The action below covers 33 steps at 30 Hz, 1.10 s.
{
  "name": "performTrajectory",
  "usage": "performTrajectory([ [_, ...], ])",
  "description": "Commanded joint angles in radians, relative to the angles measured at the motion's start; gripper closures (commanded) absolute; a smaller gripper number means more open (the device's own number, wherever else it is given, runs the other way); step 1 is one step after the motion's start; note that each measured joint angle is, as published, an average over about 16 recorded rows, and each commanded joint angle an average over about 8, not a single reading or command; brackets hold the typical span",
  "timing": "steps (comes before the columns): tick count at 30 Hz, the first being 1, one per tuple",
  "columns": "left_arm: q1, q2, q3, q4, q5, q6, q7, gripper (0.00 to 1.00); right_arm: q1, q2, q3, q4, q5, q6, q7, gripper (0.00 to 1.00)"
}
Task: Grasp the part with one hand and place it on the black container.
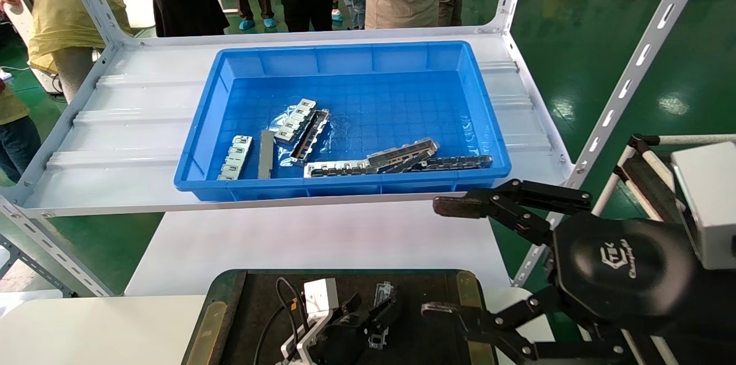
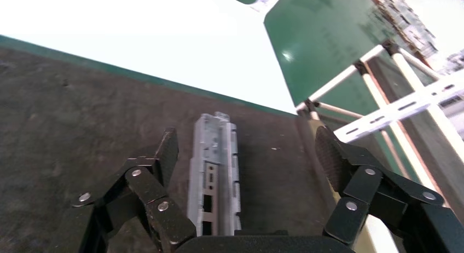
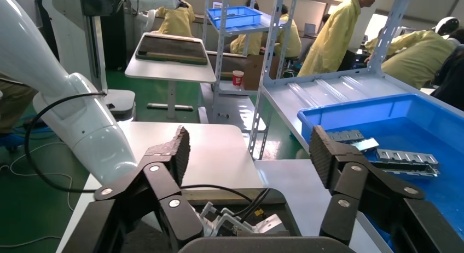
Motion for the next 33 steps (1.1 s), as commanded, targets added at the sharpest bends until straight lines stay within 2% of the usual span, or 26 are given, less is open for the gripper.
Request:
performTrajectory([
  [1, -0.008, -0.015, 0.001, -0.012, 0.018, 0.022, -0.021, 0.00, 0.000, 0.000, 0.000, 0.000, 0.000, 0.000, 0.000, 0.00],
  [18, -0.040, -0.277, -0.008, -0.310, 0.154, 0.249, -0.135, 0.00, 0.000, 0.000, 0.000, 0.000, 0.000, 0.000, 0.000, 0.00],
  [26, -0.057, -0.324, -0.020, -0.332, 0.198, 0.322, -0.118, 0.00, 0.000, 0.000, 0.000, 0.000, 0.000, 0.000, 0.000, 0.00],
  [33, -0.068, -0.339, -0.034, -0.340, 0.210, 0.396, -0.050, 0.00, 0.000, 0.000, 0.000, 0.000, 0.000, 0.000, 0.000, 0.00],
])
